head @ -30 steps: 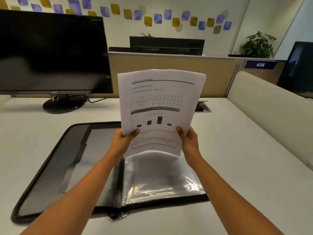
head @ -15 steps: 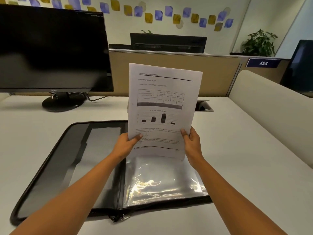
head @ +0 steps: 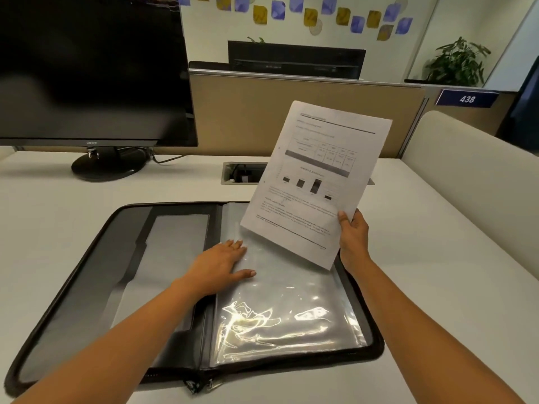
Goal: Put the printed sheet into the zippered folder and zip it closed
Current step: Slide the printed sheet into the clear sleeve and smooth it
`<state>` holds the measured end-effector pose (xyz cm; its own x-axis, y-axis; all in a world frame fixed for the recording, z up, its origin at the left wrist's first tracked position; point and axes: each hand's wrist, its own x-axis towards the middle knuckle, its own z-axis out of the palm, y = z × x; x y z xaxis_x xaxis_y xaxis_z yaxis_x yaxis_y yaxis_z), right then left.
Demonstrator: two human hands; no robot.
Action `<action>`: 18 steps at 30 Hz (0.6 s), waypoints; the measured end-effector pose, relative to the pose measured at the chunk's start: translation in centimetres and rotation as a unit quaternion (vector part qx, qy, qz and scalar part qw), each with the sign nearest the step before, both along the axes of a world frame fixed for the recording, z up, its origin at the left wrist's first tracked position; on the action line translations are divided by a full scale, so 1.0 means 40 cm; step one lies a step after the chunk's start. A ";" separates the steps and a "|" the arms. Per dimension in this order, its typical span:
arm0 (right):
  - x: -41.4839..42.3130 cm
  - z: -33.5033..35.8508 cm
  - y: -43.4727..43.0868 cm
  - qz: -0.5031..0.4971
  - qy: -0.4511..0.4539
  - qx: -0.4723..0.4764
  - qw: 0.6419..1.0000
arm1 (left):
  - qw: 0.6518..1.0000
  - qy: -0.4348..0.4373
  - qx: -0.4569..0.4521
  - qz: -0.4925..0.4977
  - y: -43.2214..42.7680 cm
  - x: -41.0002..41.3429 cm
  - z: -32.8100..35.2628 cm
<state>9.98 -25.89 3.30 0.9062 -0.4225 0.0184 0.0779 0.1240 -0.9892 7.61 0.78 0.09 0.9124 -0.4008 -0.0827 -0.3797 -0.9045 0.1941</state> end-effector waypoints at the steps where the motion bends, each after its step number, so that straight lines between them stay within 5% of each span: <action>1: 0.004 0.001 0.001 0.000 0.000 0.002 1.000 | 1.000 -0.011 0.015 -0.004 -0.003 -0.011 0.003; 7: 0.033 0.009 0.020 0.004 -0.002 0.027 1.000 | 0.992 -0.109 0.057 -0.042 -0.008 -0.073 0.019; 13: 0.066 0.021 0.041 0.011 -0.005 0.034 0.999 | 0.987 -0.161 0.007 -0.017 -0.016 -0.071 0.042; 18: 0.103 0.032 0.063 0.006 0.002 0.063 0.998 | 0.989 -0.097 -0.104 0.049 -0.052 0.014 0.035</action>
<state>14.11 -23.39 4.58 0.9115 -0.4096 -0.0376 0.0721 0.2489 -0.9658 8.17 -1.29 1.48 0.9381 -0.2997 0.1736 -0.3410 -0.8868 0.3120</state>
